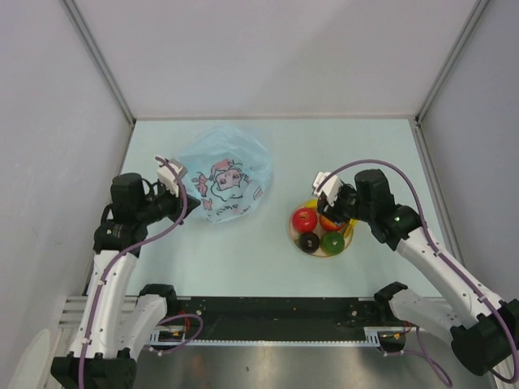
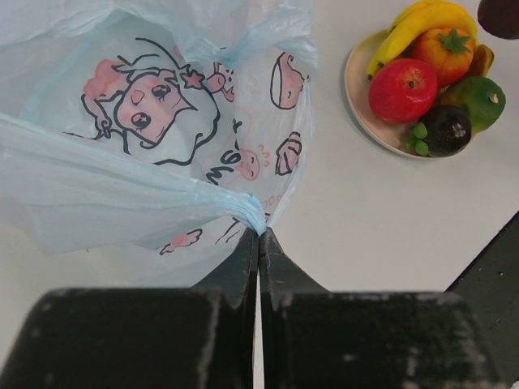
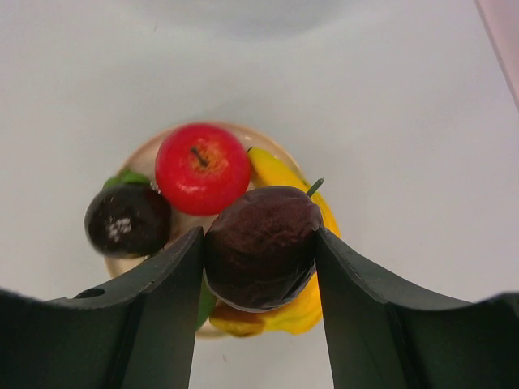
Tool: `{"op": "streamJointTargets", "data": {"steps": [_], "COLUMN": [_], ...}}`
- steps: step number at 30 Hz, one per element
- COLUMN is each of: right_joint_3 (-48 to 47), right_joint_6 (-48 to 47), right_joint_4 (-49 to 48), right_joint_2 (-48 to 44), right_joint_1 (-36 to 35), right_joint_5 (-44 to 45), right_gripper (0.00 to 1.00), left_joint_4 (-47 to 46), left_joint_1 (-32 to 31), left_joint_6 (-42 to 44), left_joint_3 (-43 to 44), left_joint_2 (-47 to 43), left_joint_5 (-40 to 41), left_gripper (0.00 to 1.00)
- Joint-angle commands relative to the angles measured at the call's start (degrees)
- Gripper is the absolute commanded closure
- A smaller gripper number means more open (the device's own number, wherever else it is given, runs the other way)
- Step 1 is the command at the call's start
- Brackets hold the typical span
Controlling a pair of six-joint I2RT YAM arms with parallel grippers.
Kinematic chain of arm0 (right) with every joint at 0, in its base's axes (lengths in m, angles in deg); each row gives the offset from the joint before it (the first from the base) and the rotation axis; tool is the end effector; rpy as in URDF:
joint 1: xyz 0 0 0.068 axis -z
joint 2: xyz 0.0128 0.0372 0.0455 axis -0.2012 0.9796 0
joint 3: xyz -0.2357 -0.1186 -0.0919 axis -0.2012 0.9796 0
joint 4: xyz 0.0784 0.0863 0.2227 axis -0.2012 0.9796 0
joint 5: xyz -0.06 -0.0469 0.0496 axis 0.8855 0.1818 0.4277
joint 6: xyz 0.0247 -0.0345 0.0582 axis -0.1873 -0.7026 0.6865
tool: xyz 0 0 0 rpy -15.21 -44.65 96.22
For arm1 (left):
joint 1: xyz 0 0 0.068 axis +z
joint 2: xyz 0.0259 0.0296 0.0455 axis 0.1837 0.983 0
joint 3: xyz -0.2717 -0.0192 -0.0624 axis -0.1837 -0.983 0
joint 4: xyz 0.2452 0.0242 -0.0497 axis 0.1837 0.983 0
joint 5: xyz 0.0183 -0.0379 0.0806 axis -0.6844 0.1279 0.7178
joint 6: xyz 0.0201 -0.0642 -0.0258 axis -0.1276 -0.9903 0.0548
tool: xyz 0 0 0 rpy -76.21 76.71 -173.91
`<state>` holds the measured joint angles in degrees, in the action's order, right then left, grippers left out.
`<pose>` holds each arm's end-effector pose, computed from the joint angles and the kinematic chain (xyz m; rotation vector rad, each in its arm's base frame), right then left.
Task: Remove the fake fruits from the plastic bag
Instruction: Place the fake fruit on the plate.
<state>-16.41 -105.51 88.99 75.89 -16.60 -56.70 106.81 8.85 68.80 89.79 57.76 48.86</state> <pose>0.1846 0.1177 0.2983 -1.2774 1.7063 0.2152 0.1573 -0.0403 0.3243 0.6115 1.9430 -0.5595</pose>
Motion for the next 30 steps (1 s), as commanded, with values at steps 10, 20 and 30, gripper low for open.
{"op": "streamJointTargets", "data": {"steps": [10,20,30], "right_joint_3": [6.8,14.1,17.9], "right_joint_6": [-17.9,-25.0,-27.4], "right_joint_4": [9.1,-1.9,-5.9], "right_joint_2": [-7.4,-6.9,-8.5], "right_joint_1": [-6.4,-11.9,-11.3], "right_joint_5": [-3.0,1.4,4.3], "right_gripper": [0.53,0.5,0.49], "left_joint_4": [-4.8,-3.5,-4.0], "left_joint_1": [1.4,1.6,3.5], "left_joint_6": [-2.6,-2.3,-3.2], "left_joint_3": [0.6,0.8,-0.6], "left_joint_2": [2.0,1.3,0.2], "left_joint_5": [-1.5,-1.3,-2.0], "left_gripper": [1.0,1.0,1.0]}}
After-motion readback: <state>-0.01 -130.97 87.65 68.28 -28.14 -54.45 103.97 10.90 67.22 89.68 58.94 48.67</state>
